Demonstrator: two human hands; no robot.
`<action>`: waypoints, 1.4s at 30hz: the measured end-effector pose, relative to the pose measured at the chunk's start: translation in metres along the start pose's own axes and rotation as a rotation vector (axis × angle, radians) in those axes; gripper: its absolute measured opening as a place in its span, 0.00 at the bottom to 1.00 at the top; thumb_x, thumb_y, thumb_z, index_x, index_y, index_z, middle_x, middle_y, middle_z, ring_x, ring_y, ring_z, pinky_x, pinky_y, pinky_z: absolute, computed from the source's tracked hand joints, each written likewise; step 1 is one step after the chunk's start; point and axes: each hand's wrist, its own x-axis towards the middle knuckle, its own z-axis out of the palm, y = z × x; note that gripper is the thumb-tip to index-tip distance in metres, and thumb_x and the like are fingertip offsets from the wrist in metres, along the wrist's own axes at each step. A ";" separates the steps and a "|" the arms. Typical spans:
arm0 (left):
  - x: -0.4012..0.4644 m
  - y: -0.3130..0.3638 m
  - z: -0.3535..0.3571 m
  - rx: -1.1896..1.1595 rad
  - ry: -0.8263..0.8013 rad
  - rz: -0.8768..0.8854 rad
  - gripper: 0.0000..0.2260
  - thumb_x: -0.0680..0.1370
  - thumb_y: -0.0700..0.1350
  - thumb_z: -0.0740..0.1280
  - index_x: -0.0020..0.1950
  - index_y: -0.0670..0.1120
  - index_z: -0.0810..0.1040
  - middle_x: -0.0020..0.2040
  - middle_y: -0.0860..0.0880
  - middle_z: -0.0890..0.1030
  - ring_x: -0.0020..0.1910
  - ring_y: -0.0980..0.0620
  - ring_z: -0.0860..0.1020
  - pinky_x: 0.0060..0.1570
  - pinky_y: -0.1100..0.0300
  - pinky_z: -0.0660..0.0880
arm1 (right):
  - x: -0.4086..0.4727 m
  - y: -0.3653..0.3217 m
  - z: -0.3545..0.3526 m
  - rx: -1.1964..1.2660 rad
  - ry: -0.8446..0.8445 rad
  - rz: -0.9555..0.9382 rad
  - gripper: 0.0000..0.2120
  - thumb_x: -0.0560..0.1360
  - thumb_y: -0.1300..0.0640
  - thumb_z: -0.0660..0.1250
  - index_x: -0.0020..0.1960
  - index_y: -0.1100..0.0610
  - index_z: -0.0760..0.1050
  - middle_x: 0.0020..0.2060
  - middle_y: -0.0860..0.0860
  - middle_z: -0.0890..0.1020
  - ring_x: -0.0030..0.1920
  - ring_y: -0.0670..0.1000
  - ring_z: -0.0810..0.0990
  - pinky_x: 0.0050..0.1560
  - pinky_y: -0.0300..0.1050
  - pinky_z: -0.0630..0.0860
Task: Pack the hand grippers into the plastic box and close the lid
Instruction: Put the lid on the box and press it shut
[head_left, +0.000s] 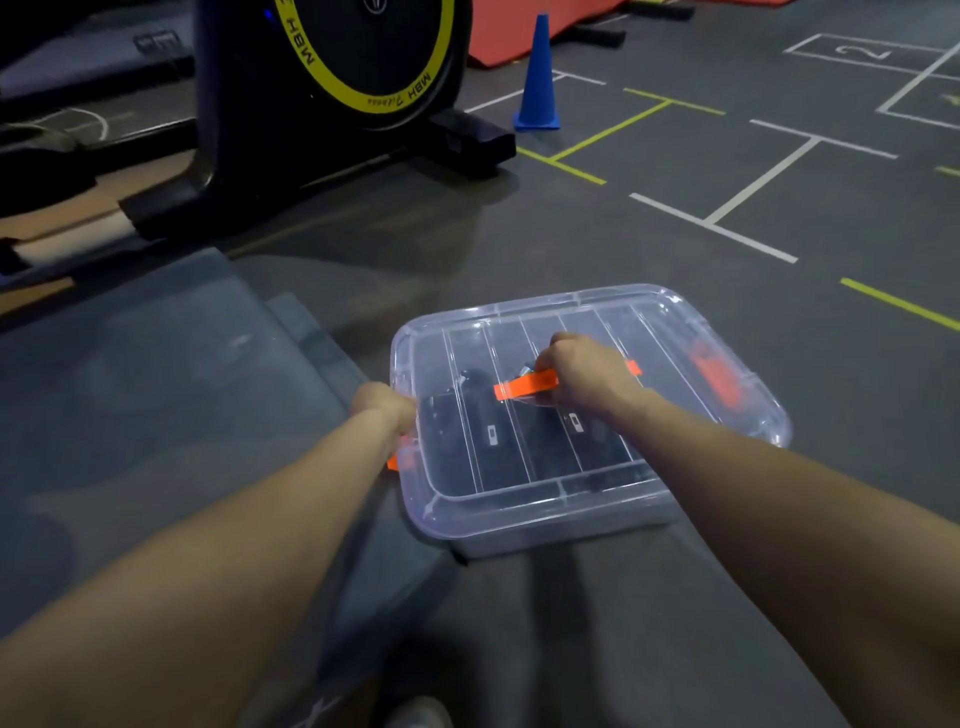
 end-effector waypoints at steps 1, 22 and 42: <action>0.001 -0.002 -0.001 0.023 -0.002 0.009 0.04 0.75 0.35 0.64 0.46 0.36 0.77 0.39 0.41 0.78 0.40 0.43 0.78 0.40 0.54 0.76 | 0.000 -0.002 0.001 -0.006 -0.005 -0.006 0.11 0.71 0.49 0.70 0.50 0.55 0.81 0.51 0.53 0.76 0.53 0.57 0.78 0.44 0.46 0.73; 0.003 -0.002 0.000 0.395 0.005 0.099 0.13 0.78 0.44 0.65 0.57 0.37 0.78 0.56 0.38 0.80 0.53 0.38 0.79 0.51 0.52 0.77 | 0.001 -0.005 0.006 -0.073 -0.139 -0.121 0.17 0.76 0.50 0.65 0.54 0.64 0.79 0.56 0.59 0.74 0.56 0.60 0.75 0.55 0.49 0.72; -0.097 0.077 0.132 0.573 -0.171 0.826 0.26 0.77 0.52 0.64 0.73 0.46 0.62 0.74 0.47 0.61 0.72 0.45 0.62 0.71 0.54 0.60 | -0.038 0.113 -0.018 0.252 0.228 0.484 0.19 0.75 0.60 0.63 0.65 0.61 0.72 0.63 0.60 0.73 0.65 0.61 0.71 0.63 0.50 0.71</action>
